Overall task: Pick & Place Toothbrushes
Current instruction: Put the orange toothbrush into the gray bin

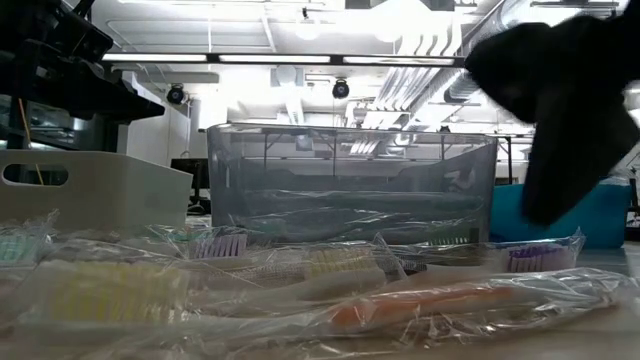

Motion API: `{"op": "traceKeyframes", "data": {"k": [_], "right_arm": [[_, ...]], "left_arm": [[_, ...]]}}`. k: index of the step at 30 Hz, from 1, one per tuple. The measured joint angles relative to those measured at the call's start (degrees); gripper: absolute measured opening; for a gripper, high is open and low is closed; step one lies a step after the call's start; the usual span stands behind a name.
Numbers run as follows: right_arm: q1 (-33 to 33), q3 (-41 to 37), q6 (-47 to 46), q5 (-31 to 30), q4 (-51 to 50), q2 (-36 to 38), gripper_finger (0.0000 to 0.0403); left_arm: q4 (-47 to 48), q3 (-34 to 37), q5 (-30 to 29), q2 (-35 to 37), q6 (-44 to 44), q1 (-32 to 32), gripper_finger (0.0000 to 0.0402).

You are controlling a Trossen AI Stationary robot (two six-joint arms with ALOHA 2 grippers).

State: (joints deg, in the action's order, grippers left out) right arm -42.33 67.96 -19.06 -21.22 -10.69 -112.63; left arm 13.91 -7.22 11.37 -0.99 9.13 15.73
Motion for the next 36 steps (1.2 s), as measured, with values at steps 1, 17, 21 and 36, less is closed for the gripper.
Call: {"op": "traceKeyframes", "data": {"k": [1,17,21,36], "right_arm": [[0.42,-0.04,0.28,0.19,-0.54,-0.40,0.0186],[2.74,0.06,-1.44,6.36,-1.85,-2.78,0.0106],[2.69,0.08,-3.25,6.63,-2.07,-2.77,0.0052],[3.33,-0.22,-4.03,8.95,-3.37,5.90,0.0015]], "left_arm": [[0.02,0.02,-0.02,0.01,-0.01,0.00,0.0187],[0.00,0.02,-0.02,0.02,0.00,0.00,0.0187],[0.00,0.02,0.01,0.02,0.00,0.00,0.0187],[0.00,0.02,0.00,0.02,-0.02,0.00,0.0187]]}}
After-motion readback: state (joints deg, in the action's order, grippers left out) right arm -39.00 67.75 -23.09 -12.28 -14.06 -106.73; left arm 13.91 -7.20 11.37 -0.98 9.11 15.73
